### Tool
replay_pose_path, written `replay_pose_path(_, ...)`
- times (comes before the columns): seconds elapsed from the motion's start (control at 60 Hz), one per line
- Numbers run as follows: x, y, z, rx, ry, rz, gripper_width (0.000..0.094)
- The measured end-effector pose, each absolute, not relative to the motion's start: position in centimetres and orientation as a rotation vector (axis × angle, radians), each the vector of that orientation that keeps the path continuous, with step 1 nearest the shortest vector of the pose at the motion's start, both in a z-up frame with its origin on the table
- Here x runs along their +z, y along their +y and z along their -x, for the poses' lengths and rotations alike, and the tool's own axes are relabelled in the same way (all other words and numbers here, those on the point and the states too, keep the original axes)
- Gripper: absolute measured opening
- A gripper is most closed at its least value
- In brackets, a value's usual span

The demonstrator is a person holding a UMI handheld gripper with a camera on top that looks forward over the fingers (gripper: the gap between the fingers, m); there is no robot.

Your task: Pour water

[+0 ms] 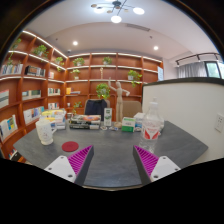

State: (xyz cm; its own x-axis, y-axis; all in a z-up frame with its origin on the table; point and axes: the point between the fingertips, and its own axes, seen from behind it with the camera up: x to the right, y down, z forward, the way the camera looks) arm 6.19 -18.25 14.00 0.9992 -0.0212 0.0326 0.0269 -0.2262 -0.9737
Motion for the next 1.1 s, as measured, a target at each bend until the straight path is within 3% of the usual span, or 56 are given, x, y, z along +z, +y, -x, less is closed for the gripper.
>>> replay_pose_path(0.017,11.6,-18.2,-7.1,-0.045,0.003,1.795,0.0831)
replay_pose_path(0.05,10.1,-18.0,-8.6,-0.053,0.016,1.802,0.0831)
replay_pose_path(0.2,7.6,-16.1,-15.5,-0.123,0.097,1.792,0.0833)
replay_pose_path(0.6,11.5,-5.7,-20.7,-0.139,0.051,1.667,0.0818)
replay_pose_path(0.65,12.0,-4.9,-20.6,-0.116,0.065,1.647,0.0749)
replay_pose_path(0.733,12.1,-4.2,-20.4,-0.087,0.076,1.635,0.0536)
replay_pose_path(0.817,12.0,-4.1,-19.9,-0.075,0.073,1.625,0.0493)
replay_pose_path(0.9,12.2,-4.2,-19.8,-0.062,0.065,1.620,0.0369)
replay_pose_path(1.1,12.2,-4.2,-19.7,-0.146,0.047,1.638,0.0330)
